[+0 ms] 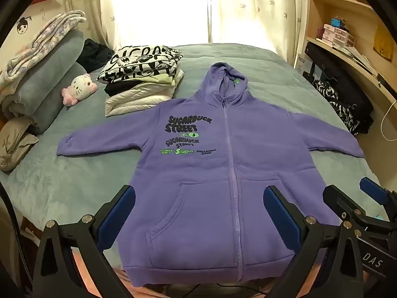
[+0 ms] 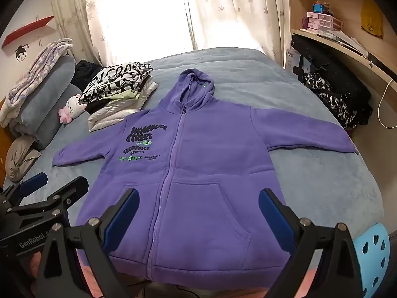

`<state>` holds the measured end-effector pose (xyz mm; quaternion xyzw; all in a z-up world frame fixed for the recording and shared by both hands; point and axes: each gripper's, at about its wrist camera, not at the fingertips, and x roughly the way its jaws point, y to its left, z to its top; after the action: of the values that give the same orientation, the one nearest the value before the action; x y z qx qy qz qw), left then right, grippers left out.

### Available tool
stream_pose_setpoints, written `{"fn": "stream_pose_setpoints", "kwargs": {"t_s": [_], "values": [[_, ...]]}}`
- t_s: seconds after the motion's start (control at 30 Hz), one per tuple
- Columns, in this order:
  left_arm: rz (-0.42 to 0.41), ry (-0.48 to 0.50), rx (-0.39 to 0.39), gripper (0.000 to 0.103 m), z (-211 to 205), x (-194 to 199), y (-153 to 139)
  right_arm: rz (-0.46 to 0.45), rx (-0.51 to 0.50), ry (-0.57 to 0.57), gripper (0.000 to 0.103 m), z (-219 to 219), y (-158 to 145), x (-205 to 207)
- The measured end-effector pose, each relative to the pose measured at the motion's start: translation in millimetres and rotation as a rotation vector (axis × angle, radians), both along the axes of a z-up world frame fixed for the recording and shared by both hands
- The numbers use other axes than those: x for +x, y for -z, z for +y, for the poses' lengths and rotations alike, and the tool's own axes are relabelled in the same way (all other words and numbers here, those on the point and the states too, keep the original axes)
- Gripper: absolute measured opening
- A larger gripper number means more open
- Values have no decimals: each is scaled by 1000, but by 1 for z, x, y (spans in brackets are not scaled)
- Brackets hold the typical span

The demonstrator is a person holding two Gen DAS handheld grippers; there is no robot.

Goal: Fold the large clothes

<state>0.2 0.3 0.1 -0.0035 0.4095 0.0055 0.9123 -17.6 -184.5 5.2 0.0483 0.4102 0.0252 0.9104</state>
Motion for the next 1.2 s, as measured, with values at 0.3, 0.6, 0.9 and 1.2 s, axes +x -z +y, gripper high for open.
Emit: {"fn": "stream_pose_setpoints", "kwargs": {"t_s": [0.3, 0.6, 0.9, 1.2], "values": [[18, -1, -4, 101, 3, 3, 0, 0, -3, 2, 98, 0, -1, -3], [20, -2, 4, 101, -1, -6, -1, 8, -8, 0, 98, 2, -1, -3], [22, -1, 8, 101, -5, -13, 0, 10, -6, -3, 98, 3, -2, -11], [31, -2, 6, 100, -4, -10, 1, 24, 5, 7, 98, 0, 5, -12]]}}
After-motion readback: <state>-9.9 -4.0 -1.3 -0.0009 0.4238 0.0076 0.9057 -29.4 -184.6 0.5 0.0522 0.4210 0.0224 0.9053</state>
